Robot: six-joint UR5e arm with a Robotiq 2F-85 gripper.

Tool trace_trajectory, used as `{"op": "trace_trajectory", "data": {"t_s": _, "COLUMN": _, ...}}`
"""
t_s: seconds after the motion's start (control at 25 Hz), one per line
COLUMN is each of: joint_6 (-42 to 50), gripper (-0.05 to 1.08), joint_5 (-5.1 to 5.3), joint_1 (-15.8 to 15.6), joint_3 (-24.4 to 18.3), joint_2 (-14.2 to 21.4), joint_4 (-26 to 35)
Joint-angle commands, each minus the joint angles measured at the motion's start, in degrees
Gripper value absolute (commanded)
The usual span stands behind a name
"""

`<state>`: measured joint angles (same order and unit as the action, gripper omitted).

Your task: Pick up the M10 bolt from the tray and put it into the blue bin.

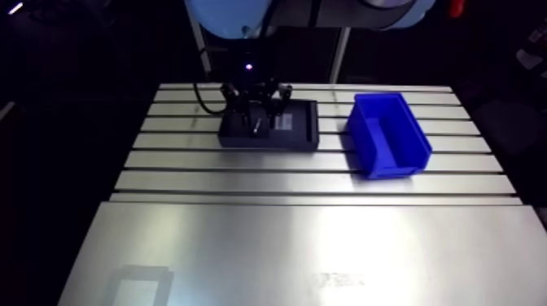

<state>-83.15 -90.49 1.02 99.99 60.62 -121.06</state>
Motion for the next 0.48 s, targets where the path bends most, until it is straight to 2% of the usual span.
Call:
{"op": "trace_trajectory", "data": {"t_s": 0.04, "joint_6": 0.0, "gripper": 0.48, "joint_5": 0.00, "joint_1": -0.1, "joint_3": 0.0, "joint_2": -0.3, "joint_4": 0.0}}
{"op": "trace_trajectory", "data": {"t_s": 0.48, "joint_6": 0.1, "gripper": 0.57, "joint_5": 0.00, "joint_1": -0.1, "joint_3": 0.0, "joint_2": -0.3, "joint_4": 0.0}}
